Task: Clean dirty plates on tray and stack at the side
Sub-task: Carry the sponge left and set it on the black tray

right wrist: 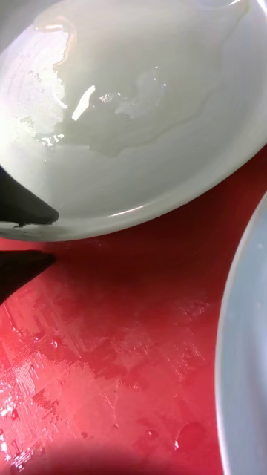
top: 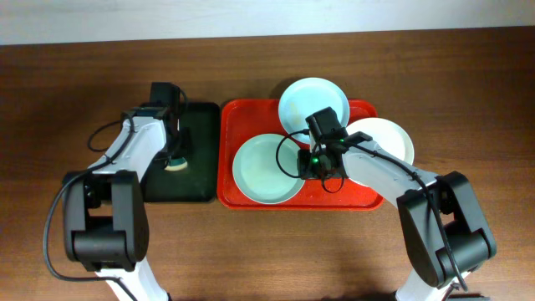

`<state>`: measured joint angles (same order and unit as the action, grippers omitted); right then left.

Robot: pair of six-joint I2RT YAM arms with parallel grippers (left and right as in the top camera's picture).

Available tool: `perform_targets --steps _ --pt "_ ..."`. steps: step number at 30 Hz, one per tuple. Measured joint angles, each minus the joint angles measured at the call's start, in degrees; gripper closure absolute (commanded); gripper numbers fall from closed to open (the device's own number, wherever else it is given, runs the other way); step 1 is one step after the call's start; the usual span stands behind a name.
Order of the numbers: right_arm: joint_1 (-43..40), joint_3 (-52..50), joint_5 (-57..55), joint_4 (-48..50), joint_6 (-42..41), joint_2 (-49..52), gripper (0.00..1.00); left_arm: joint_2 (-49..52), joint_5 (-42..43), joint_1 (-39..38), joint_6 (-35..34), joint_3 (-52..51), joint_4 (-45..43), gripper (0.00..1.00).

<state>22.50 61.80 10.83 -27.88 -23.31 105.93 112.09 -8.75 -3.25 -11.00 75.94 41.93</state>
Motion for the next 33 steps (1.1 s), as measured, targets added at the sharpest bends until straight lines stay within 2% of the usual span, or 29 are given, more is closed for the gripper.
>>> perform_targets --steps 9,13,20,21,22,24,27,29,32,33 --pt "0.0 0.0 0.02 -0.37 -0.04 0.0 0.82 0.81 2.82 0.02 1.92 -0.04 -5.64 1.0" --pt "0.0 0.0 0.02 -0.37 -0.02 0.0 0.77 0.81 4.55 0.07 2.05 -0.04 -10.08 1.0" --pt "0.02 0.0 0.2 -0.37 -0.02 0.0 0.76 1.42 6.29 0.04 2.05 -0.04 -13.29 1.0" --pt "0.0 0.0 0.2 -0.37 0.0 0.0 0.75 1.77 6.45 0.07 2.05 -0.04 -13.53 0.87" --pt "0.02 0.0 0.2 -0.37 0.0 0.0 0.74 2.29 6.49 0.07 2.05 -0.04 -13.73 0.63" --pt "0.02 0.0 0.2 -0.35 0.02 0.0 0.73 2.95 6.51 0.07 2.29 -0.04 -13.73 0.36" --pt "0.02 0.0 0.22 -0.37 0.0 0.0 0.71 3.15 6.71 0.07 2.56 0.52 -12.28 0.29" --pt "0.02 0.0 0.2 -0.35 -0.02 0.0 0.66 3.15 6.88 0.07 3.08 2.32 -9.53 0.24" --pt "0.04 0.0 0.24 -0.35 0.11 0.0 0.62 3.1 6.93 0.17 3.5 9.92 -3.48 0.19" --pt "0.07 0.0 0.26 -0.37 0.0 0.0 0.62 3.08 6.91 0.28 3.56 12.11 -2.73 0.13"
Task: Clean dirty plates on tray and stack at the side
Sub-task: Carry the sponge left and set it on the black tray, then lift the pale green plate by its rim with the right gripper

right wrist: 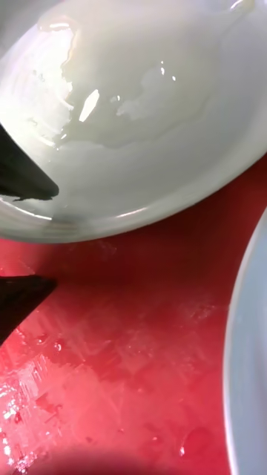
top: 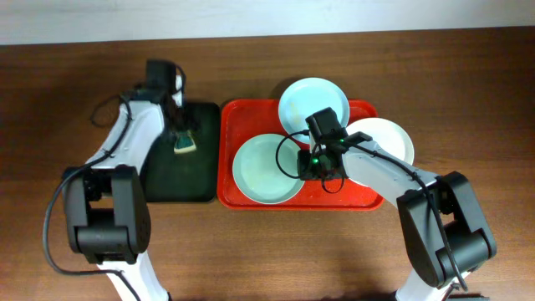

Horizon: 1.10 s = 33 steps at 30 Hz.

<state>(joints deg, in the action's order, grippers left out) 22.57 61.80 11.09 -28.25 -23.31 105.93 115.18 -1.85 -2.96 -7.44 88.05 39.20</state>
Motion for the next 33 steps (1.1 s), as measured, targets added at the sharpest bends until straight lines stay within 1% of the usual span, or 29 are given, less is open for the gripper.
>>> perform_targets --steps 1,2,4,6,8,10,11,21,25,30,33 --pt "0.0 0.0 0.09 0.0 -0.04 0.0 0.61 -0.11 0.04 0.35 0.09 4.48 2.8 0.04" --pt "0.0 0.0 0.17 -0.02 0.0 0.0 0.61 -0.33 0.04 0.72 0.09 7.52 4.31 0.0" --pt "0.0 0.0 0.24 -0.04 0.04 0.0 0.61 -1.31 0.02 1.77 0.22 12.44 6.29 0.01" --pt "0.0 0.0 0.35 0.0 -0.02 0.0 0.62 -2.89 0.0 3.04 0.37 15.15 6.47 0.01" --pt "0.0 -0.17 0.37 0.46 -0.02 0.0 0.69 -4.44 -0.02 4.0 0.39 16.09 6.51 0.01" --pt "0.0 -0.52 0.39 1.01 0.13 0.0 0.91 -5.44 -0.02 5.03 0.37 16.59 6.67 0.01" --pt "0.0 -0.7 0.39 1.07 0.2 0.0 0.96 -5.46 -0.02 5.2 0.37 16.59 6.75 0.01" --pt "-0.02 -1.01 1.36 0.83 -0.28 0.0 0.96 -5.44 -0.02 5.07 0.37 16.57 6.95 0.01" --pt "-1.53 -1.01 5.49 -1.27 -0.5 -0.26 0.96 -5.44 -0.02 5.09 0.37 16.57 6.95 0.01" --pt "-3.1 -1.27 8.61 -6.36 -0.26 -4.15 0.96 -5.44 0.0 5.07 0.37 16.57 6.91 0.01" --pt "-3.1 -1.31 9.44 -7.32 -0.24 -7.28 0.96 -5.44 -0.02 4.74 0.37 16.57 6.95 0.0"
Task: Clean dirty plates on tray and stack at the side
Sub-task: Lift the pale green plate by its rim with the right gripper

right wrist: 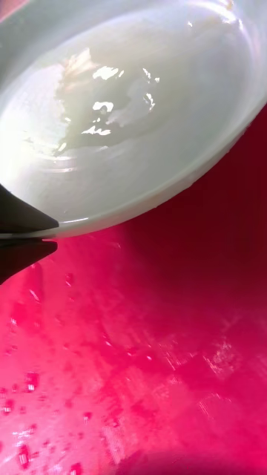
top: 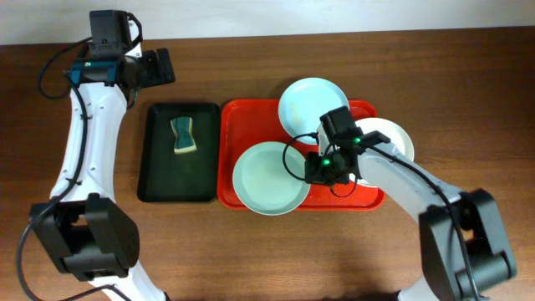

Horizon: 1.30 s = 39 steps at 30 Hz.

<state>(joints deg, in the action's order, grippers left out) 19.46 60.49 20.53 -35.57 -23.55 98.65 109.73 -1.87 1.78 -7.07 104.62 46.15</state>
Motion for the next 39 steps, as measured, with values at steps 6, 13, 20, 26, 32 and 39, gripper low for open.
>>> perform_targets --steps 6,13,20,26,32,39 --pt "0.0 0.02 0.42 -2.16 -1.6 -5.25 0.96 0.0 0.02 -0.52 0.0 0.0 -0.02 0.01" --pt "3.28 0.0 -2.6 1.55 -8.52 -5.73 0.96 0.0 0.0 -0.52 0.0 0.0 -0.02 0.01" --pt "14.97 -0.09 -13.66 15.76 -14.95 -5.73 0.96 0.0 0.02 -0.52 0.0 0.0 0.0 0.01" --pt "21.81 0.15 -21.84 23.67 -18.67 -5.42 0.96 0.0 0.0 -0.52 0.0 0.0 -0.02 0.01" --pt "21.88 9.9 -23.8 16.02 -19.5 4.13 0.96 0.0 0.02 -0.52 0.0 0.0 -0.02 0.01" --pt "22.97 31.36 -26.03 8.7 -14.86 15.52 0.96 0.0 0.0 -0.52 0.0 0.0 0.0 0.01"
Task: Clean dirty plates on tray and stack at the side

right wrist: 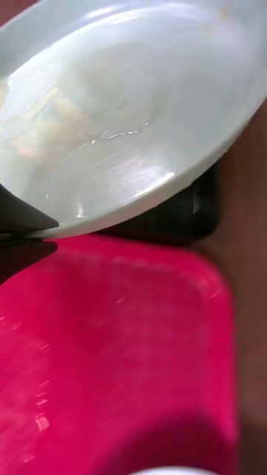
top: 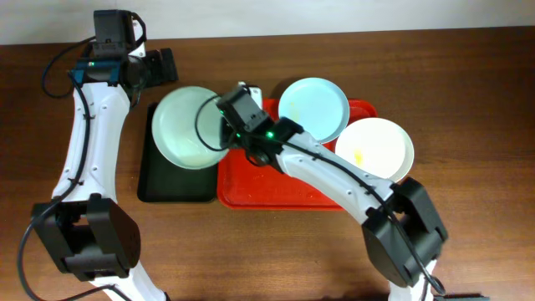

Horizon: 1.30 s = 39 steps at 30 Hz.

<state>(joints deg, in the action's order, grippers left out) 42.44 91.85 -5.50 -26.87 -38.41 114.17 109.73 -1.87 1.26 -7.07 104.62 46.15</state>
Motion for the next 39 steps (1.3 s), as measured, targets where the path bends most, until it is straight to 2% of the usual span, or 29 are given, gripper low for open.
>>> perform_targets --steps 14,22,33,39 --pt "9.51 0.63 -12.63 -0.39 12.94 2.08 0.96 0.0 0.0 0.0 0.0 0.0 0.0 0.01" --pt "9.64 1.16 -14.71 -0.46 17.22 2.08 0.96 0.0 0.0 0.0 0.0 0.0 -0.02 0.0" --pt "9.64 2.8 -16.68 1.95 28.13 2.03 0.96 0.0 0.0 0.0 0.0 0.0 -0.02 0.01" --pt "10.97 3.89 -23.78 5.07 36.37 2.03 0.96 0.0 0.0 0.0 0.0 0.0 0.0 0.0"
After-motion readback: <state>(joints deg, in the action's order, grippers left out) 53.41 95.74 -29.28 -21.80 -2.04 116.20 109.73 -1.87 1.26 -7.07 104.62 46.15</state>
